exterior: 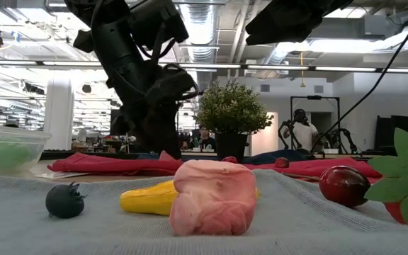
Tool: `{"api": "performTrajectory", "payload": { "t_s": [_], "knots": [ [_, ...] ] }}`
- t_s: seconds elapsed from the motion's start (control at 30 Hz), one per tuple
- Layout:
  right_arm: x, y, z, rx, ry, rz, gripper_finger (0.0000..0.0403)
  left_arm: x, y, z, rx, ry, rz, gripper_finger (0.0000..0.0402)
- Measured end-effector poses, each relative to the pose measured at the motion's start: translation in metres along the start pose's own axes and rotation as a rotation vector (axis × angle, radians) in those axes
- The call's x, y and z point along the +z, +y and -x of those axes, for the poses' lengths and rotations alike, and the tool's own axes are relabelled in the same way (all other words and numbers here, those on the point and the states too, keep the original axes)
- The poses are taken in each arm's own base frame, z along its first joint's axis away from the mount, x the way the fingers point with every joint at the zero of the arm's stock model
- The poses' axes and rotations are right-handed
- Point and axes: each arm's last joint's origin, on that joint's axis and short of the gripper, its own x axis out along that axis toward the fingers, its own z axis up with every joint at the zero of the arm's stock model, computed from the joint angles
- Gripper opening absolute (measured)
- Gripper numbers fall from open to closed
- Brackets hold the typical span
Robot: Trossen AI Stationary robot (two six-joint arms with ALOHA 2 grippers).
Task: Pick and placing Produce into tupperware
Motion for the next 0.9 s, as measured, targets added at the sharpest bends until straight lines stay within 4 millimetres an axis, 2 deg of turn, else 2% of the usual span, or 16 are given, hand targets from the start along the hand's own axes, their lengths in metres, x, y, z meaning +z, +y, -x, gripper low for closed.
{"api": "performTrajectory", "payload": {
  "t_s": [0.33,0.6,0.9],
  "knots": [
    [0.0,0.0,0.0,0.0,0.0,0.0,0.0275,0.005,0.0,0.029,0.025,-0.049,-0.011,0.0068],
    [0.0,0.0,0.0,0.0,0.0,0.001,0.0275,0.002,-0.004,0.074,0.063,-0.144,-0.035,0.0067],
    [0.0,0.0,0.0,0.0,0.0,0.0,0.0275,-0.016,-0.007,0.127,0.117,-0.277,-0.043,0.0068]
  ]
}}
